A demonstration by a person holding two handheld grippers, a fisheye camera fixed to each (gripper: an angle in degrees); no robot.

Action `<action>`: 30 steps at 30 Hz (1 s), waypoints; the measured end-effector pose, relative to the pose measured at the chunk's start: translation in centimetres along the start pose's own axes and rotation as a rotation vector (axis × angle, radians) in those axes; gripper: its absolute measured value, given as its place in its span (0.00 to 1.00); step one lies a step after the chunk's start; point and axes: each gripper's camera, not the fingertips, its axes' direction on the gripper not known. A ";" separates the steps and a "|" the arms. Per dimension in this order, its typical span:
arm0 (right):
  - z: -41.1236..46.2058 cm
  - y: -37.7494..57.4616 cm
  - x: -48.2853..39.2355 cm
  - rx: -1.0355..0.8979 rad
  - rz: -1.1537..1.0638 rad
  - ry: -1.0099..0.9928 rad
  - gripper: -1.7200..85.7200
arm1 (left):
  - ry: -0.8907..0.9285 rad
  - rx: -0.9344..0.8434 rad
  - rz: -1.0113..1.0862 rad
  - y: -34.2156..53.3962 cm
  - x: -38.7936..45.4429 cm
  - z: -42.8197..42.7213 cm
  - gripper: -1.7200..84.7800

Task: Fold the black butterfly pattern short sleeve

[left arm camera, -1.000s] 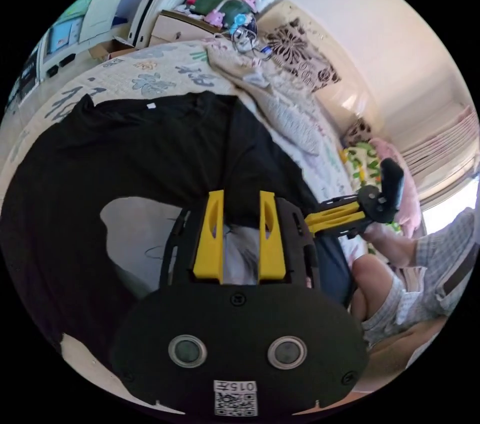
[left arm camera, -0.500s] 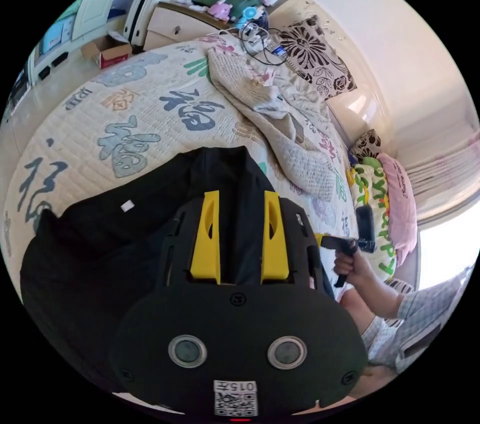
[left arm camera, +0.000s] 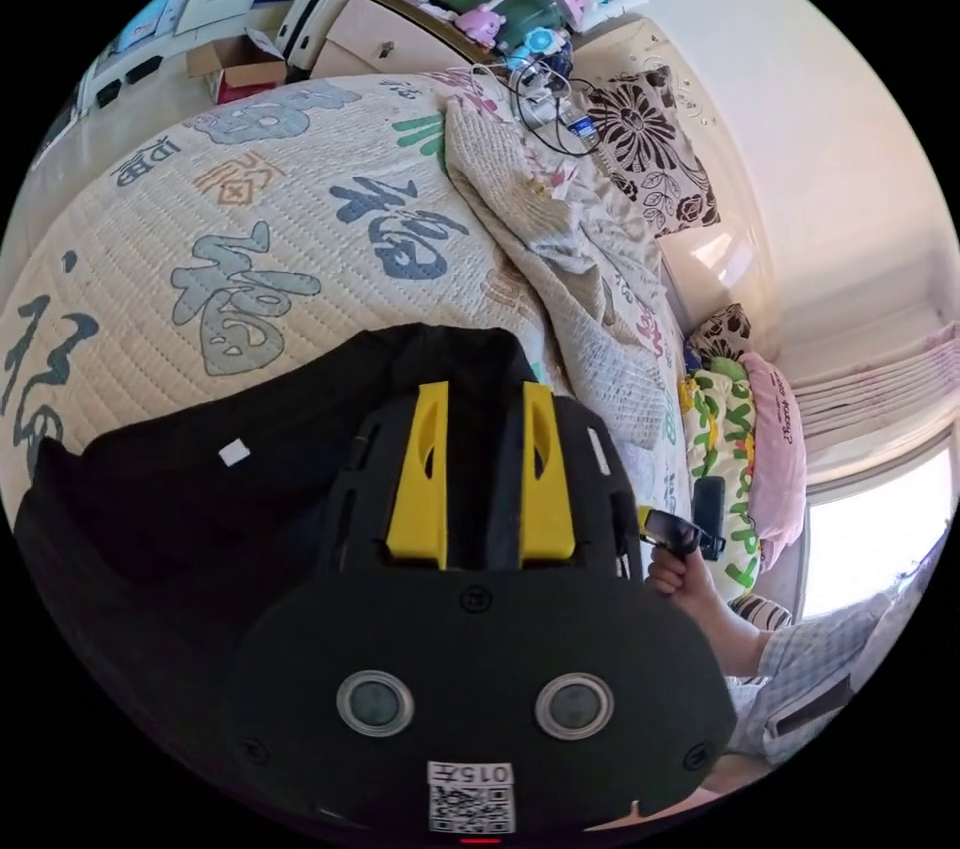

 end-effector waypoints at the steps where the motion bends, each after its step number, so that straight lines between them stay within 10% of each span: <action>1: 0.1 0.4 -0.6 -0.030 -0.030 0.008 0.11 | -0.004 -0.006 0.022 1.2 0.1 -1.3 0.15; 18: 11.1 5.8 -7.6 -0.282 -0.192 0.190 0.03 | -0.108 -0.037 0.176 17.4 1.8 -10.9 0.02; 30: 16.2 8.2 -13.3 -0.309 -0.230 0.287 0.10 | -0.076 0.022 0.102 26.3 -0.5 -17.9 0.10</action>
